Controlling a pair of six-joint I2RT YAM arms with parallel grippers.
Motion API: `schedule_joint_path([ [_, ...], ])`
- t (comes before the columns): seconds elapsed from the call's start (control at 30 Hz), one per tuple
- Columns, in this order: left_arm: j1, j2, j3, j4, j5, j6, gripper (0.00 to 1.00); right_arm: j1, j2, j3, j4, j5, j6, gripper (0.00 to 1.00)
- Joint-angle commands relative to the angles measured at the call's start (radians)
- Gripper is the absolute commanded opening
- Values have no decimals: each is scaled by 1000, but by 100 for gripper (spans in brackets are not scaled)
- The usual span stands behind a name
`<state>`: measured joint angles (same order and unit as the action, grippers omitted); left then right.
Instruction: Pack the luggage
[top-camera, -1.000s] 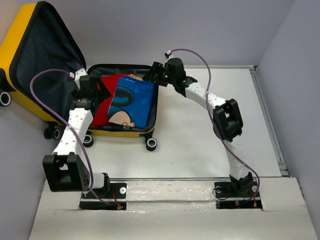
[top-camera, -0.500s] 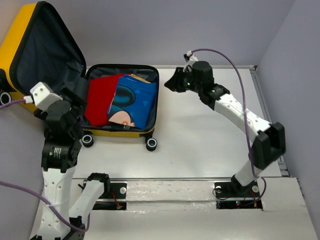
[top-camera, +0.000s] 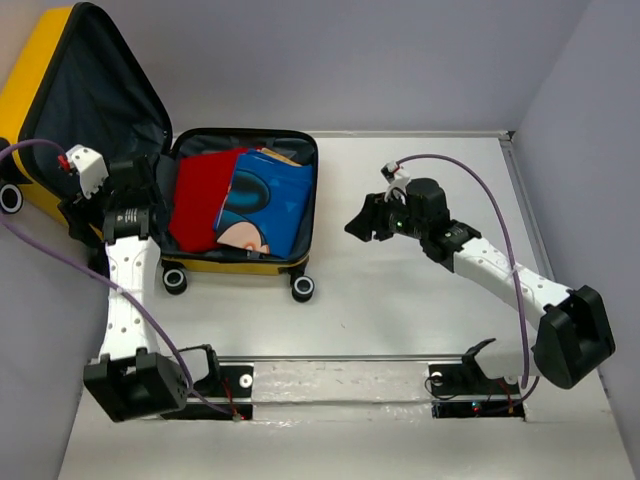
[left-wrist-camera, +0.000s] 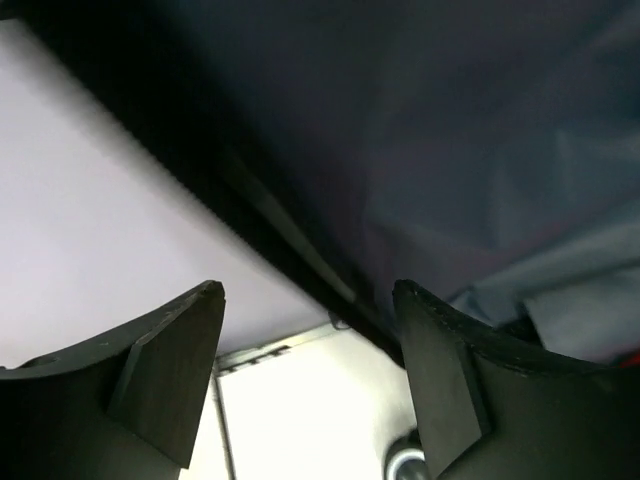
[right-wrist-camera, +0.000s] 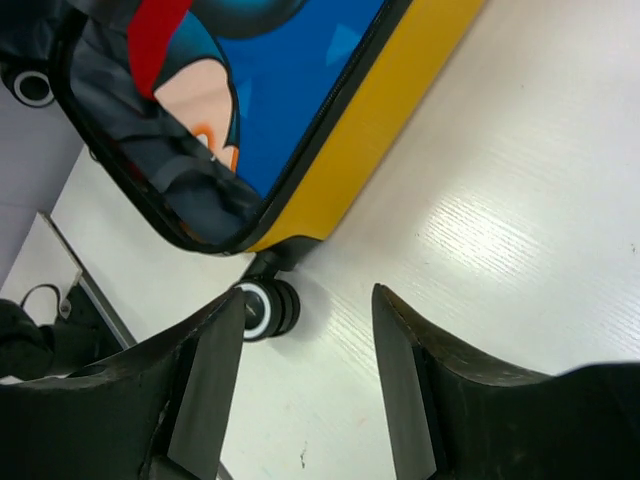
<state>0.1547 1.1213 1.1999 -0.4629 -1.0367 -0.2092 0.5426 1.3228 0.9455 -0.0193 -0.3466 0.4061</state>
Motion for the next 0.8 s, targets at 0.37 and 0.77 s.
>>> schedule_joint_path([
  [0.37, 5, 132, 90, 263, -171, 205, 27, -1, 398, 238, 185, -92, 100, 72],
  [0.77, -485, -38, -97, 405, -272, 271, 6, 19, 622, 458, 182, -97, 206, 74],
])
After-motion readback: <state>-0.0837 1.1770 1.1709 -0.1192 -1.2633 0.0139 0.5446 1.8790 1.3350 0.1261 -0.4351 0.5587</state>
